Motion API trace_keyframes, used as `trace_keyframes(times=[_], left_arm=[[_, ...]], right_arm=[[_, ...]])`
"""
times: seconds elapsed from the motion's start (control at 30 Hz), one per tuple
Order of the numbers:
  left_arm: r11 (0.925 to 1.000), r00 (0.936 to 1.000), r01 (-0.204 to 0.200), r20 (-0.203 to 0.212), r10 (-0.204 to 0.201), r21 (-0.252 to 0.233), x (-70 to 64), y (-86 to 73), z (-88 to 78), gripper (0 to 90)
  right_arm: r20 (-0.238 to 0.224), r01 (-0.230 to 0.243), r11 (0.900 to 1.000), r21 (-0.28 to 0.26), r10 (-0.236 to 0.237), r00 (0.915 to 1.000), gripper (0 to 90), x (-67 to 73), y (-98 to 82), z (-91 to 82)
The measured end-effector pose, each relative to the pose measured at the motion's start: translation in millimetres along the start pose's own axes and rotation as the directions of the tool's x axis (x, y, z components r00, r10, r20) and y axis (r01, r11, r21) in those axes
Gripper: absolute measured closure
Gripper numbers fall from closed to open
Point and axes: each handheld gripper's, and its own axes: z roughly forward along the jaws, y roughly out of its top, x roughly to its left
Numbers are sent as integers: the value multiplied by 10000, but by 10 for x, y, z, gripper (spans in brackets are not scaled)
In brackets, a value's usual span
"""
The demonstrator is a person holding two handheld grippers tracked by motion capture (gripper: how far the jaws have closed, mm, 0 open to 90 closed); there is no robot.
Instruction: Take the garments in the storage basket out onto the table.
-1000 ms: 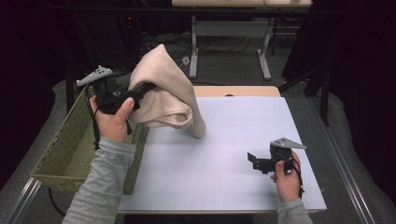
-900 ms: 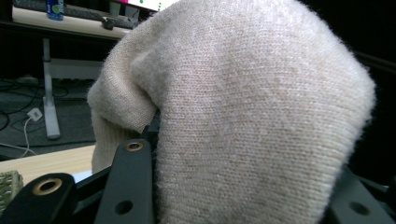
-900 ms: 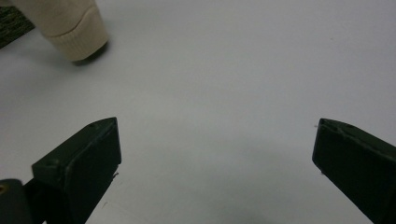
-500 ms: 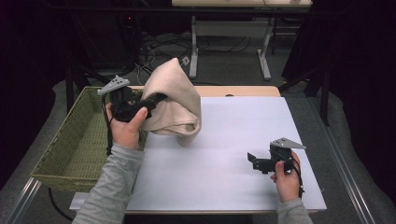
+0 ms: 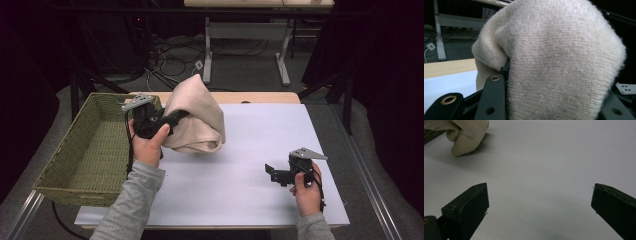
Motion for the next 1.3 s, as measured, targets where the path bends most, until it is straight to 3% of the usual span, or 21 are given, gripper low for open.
trace_keyframes(times=[0.4,0.93,1.3], left_arm=[[9988,9999,146,-43,-144,474,18,-287,183,564],[9959,9999,-156,-9,157,892,17,-568,338,557],[9848,9991,-423,10,428,1686,45,-854,518,535]], right_arm=[[68,72,9999,72,-73,10000,12,3,-7,9],[65,86,9999,65,-87,9999,12,1,-8,8],[167,119,9999,-44,-119,9998,12,-2,-11,13]])
